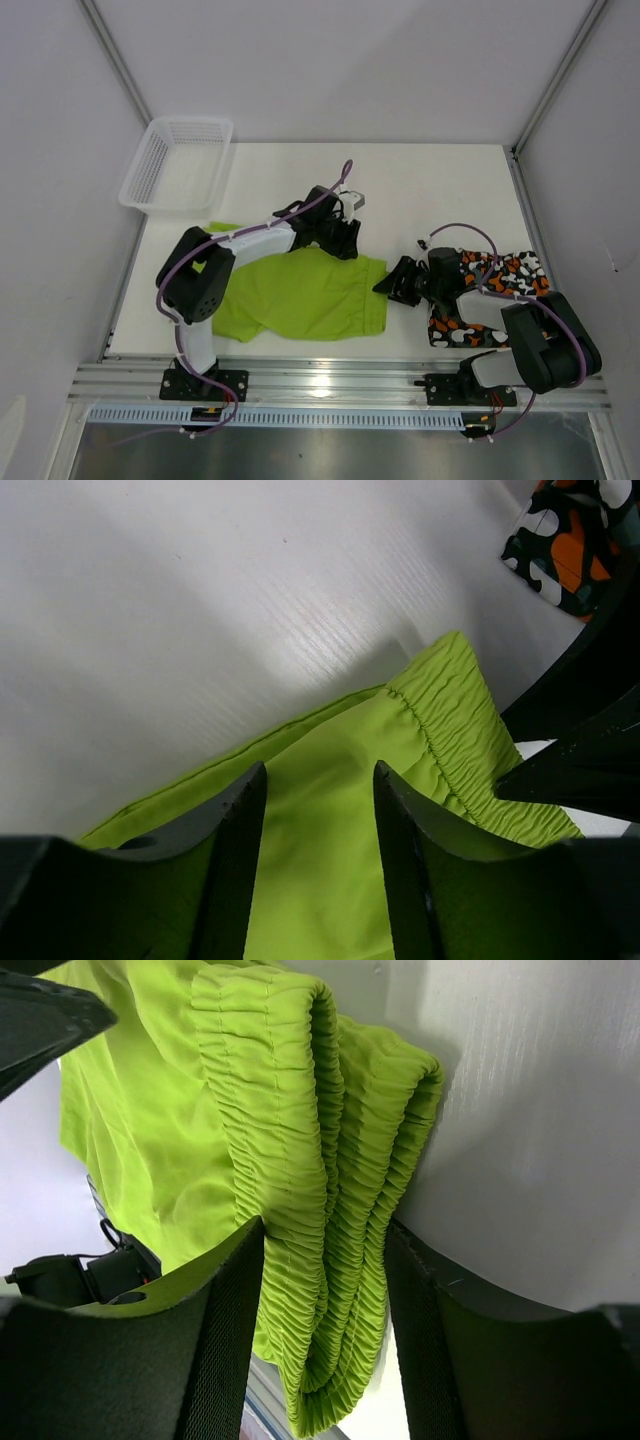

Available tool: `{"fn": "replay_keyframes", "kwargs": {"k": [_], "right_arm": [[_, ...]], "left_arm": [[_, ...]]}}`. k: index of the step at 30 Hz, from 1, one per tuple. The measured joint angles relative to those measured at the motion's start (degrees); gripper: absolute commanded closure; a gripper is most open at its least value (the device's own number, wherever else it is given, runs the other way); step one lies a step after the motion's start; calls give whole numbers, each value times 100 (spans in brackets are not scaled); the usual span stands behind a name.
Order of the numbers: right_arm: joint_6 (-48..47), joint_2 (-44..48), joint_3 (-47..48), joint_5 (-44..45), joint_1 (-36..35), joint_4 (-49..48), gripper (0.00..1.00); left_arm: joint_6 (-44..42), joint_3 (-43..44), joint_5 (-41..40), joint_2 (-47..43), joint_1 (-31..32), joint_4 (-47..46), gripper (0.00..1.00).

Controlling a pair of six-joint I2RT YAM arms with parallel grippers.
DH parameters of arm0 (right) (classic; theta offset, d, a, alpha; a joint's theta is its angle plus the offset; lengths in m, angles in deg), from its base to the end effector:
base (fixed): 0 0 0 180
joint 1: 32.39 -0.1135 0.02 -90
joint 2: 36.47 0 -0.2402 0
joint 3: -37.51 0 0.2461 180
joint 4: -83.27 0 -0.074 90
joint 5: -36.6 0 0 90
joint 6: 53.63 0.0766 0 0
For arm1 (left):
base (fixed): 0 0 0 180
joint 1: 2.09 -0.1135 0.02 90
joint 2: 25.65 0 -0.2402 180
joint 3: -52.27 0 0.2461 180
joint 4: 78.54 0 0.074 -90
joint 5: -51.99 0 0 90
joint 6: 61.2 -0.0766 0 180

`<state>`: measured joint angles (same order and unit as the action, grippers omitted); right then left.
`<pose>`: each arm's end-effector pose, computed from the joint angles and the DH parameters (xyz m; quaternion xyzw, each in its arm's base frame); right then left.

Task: Fold and stack the shorts
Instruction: Fold the shorts

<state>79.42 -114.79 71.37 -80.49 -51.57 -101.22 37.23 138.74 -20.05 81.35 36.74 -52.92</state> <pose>0.2303 0.1171 0.0850 0.0853 0.8824 0.3941 0.2423 0.3143 -0.2833 0.1510 0.2965 0.8690 -0.2805 0.2799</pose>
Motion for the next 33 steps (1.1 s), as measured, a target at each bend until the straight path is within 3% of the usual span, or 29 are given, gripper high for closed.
{"fn": "replay_keyframes", "kwargs": {"k": [4,14,16,20,23,33], "right_arm": [[-44,-94,63,-61,17,4,46],[-114,-221,146,-219,31,-74,43],[-122,-245,157,-243,39,-81,42],[-140,-289,184,-313,66,-105,40],[-160,-291,184,-337,68,-120,40],[-175,-343,184,-415,94,-177,40]], "left_arm": [[-74,170,116,264,0,-2,65],[-251,533,308,737,0,17,65],[-293,535,439,737,0,15,62],[-345,535,662,737,-39,11,41],[-339,501,946,734,-96,-70,35],[-396,402,1419,680,-417,-101,36]]}}
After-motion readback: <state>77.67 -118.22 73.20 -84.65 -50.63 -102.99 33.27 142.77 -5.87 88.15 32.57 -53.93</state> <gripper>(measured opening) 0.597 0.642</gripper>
